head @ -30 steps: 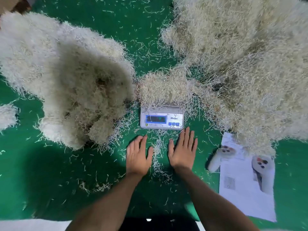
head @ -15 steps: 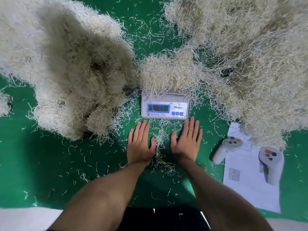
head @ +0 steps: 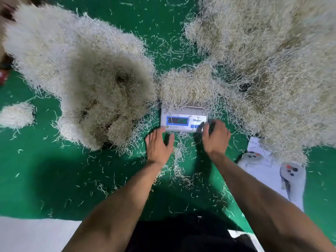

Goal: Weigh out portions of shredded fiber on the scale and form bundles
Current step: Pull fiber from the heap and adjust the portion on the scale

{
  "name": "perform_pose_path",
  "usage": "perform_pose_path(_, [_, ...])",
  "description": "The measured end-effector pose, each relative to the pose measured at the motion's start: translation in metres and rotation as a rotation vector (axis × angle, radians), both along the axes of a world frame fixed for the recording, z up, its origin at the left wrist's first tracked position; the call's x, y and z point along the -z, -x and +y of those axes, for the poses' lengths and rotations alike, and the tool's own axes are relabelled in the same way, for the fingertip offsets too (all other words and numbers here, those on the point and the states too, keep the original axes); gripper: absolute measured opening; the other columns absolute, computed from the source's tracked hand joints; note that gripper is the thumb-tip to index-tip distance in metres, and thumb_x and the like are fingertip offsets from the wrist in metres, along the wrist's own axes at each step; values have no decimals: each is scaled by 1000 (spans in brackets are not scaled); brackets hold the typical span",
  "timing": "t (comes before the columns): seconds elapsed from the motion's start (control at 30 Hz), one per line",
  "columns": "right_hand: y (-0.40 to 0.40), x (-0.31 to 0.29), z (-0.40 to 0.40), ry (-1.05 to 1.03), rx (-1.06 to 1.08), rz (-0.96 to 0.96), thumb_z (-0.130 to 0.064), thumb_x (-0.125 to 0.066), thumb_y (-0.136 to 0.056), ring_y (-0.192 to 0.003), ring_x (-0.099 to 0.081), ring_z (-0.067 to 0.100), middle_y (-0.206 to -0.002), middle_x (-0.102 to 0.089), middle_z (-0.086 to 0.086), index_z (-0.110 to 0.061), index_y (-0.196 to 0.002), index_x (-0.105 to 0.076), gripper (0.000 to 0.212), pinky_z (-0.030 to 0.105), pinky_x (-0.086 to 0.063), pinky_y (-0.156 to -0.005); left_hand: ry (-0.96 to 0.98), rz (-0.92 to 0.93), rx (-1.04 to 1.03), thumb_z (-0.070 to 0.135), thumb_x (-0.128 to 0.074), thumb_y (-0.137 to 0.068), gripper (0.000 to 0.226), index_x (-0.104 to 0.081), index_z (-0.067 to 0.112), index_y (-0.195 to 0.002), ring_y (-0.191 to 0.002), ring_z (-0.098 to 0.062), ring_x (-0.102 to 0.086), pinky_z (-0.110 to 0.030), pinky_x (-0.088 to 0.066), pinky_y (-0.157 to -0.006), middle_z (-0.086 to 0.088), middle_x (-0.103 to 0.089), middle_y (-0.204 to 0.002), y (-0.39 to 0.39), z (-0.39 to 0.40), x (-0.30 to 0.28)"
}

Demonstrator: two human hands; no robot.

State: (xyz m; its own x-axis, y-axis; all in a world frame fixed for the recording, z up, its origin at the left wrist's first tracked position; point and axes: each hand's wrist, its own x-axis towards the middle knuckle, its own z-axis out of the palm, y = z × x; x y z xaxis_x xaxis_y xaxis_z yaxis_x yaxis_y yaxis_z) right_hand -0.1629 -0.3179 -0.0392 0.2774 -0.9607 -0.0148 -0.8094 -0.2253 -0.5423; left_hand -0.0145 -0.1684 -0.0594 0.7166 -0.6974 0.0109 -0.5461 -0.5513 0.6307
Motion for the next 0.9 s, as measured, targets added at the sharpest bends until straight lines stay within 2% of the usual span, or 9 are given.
perform_pose_path(0.13, [-34,-49,-52,-33,10,-210,-51,-43,-105,-110,-64,16,-125,-63,3,-10,-139,-51,54,40,-55,-95,262,9,-121,52,-53,-96,41,-54,15,-114,-93,-17,-56,-43,-56,-78,-1,-56,-105,-32,-43,-46])
perform_pose_path(0.23, [-66,-85,-81,-113,-17,-398,-47,-51,-104,-101,-65,-4,-120,-59,-13,-17,-148,-44,54,26,-60,-82,286,34,-123,67,-59,-86,73,-41,20,-139,-127,-18,-46,-43,-46,-107,-3,-47,-138,-56,-88,-80])
perform_pose_path(0.33, [-95,-103,-99,-260,-90,-453,-70,-57,-91,-129,-58,28,-150,-49,9,-24,-154,-31,82,51,-53,-102,-4,-69,159,78,-62,-75,108,-12,30,-158,-152,-25,-18,-52,-18,-123,2,-14,-167,-71,-135,-100])
perform_pose_path(0.4, [-110,-108,-108,-418,-143,-433,-79,-60,-82,-127,-57,34,-148,-51,17,-23,-157,-23,101,54,-50,-104,-113,-90,328,72,-73,-70,120,-2,33,-158,-151,-26,-25,-56,-20,-122,0,-19,-167,-72,-160,-109])
perform_pose_path(0.43, [-115,-111,-111,-492,-147,-437,-80,-60,-81,-116,-64,30,-132,-62,16,-17,-157,-27,104,50,-52,-100,-126,-67,356,66,-79,-67,122,-4,32,-157,-145,-27,-37,-54,-26,-119,-3,-32,-162,-70,-172,-111])
perform_pose_path(0.53, [-122,-112,-127,-659,-165,-455,-77,-61,-83,-67,-58,13,-75,-62,-3,-2,-130,-56,89,48,-54,-90,-89,72,307,46,-88,-71,120,-7,25,-158,-112,-25,-65,-45,-48,-105,-8,-61,-136,-67,-195,-110])
perform_pose_path(0.6, [-121,-113,-140,-760,-191,-414,-73,-64,-84,-73,-57,16,-80,-59,-1,0,-137,-51,92,48,-51,-94,-51,161,280,39,-90,-73,123,-4,27,-160,-109,-24,-67,-40,-52,-101,-9,-62,-134,-66,-201,-106])
perform_pose_path(0.73, [-111,-114,-150,-824,-298,-366,-45,-62,-99,-68,-56,14,-79,-54,1,-8,-155,-34,73,28,-50,-65,79,217,224,42,-88,-73,121,-5,30,-160,-121,-17,-58,-28,-44,-94,0,-60,-136,-75,-195,-104])
perform_pose_path(0.9, [-116,-125,-172,-727,-168,-512,-22,-51,-107,-58,-50,7,-95,-60,9,-4,-146,-43,43,23,-43,-53,-86,12,296,48,-79,-83,83,-41,19,-151,-136,-19,-47,-36,-36,-114,-2,-50,-150,-83,-190,-92])
